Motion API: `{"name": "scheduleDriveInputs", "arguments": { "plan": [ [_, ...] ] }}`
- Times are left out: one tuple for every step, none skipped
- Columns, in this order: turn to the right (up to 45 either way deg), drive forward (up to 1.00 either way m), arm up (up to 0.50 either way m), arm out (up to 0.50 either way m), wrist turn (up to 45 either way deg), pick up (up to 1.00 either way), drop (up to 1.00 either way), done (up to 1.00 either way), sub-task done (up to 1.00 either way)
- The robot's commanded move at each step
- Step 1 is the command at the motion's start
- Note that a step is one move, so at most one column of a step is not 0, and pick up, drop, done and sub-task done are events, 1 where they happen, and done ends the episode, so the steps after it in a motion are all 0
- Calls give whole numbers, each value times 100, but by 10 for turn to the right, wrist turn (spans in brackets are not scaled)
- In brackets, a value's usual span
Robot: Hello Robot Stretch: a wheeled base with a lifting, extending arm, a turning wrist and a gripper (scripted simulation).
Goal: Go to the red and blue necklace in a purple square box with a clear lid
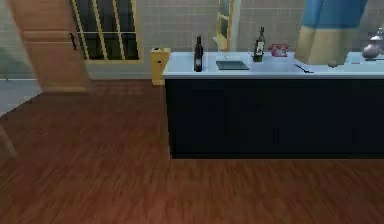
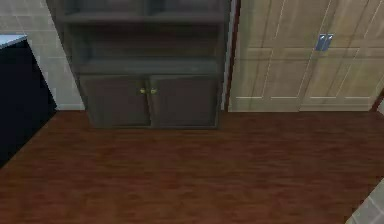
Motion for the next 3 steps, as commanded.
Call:
{"name": "scheduleDriveInputs", "arguments": {
  "plan": [
    [-360, 0, 0, 0, 0, 0, 0, 0, 0],
    [0, 100, 0, 0, 0, 0, 0, 0, 0],
    [0, 100, 0, 0, 0, 0, 0, 0, 0]
  ]
}}
